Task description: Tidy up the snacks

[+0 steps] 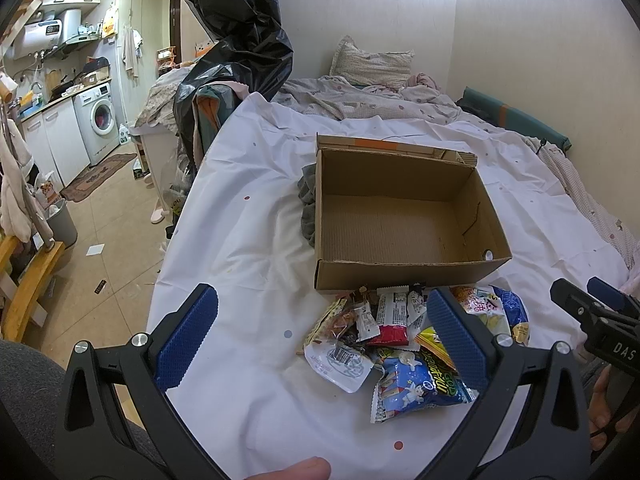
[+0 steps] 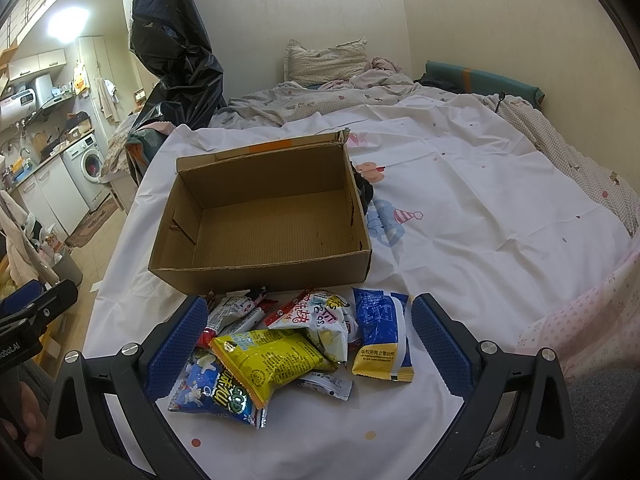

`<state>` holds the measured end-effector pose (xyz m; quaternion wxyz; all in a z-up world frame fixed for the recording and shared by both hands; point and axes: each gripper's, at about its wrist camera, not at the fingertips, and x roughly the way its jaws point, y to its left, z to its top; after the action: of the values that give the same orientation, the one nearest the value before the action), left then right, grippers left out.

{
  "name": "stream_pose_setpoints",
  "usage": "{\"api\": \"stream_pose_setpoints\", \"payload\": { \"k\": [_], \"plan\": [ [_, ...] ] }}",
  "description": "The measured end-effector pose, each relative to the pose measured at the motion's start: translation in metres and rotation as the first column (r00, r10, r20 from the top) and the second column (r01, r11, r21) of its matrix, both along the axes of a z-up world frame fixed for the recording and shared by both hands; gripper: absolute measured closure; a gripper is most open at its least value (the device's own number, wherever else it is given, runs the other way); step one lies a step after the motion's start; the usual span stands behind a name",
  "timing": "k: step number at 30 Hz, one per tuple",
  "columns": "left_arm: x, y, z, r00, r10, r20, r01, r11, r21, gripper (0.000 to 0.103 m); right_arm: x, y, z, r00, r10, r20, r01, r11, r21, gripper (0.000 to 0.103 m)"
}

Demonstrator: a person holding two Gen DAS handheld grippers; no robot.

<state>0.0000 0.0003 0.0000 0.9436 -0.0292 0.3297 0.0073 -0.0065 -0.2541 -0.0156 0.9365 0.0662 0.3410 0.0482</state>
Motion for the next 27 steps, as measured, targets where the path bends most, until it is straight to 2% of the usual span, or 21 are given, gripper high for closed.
{"api": "stream_pose_setpoints", "payload": {
  "k": [27],
  "plan": [
    [-0.0002,-0.0001,0.0002,1.0,0.001,-0.002,-0.001,1.0,0.002,0.0,0.0003,-0.0016,-0.0019,1.0,0.002,-0.005,-0.002,1.0,0.004,0.0]
  ]
}}
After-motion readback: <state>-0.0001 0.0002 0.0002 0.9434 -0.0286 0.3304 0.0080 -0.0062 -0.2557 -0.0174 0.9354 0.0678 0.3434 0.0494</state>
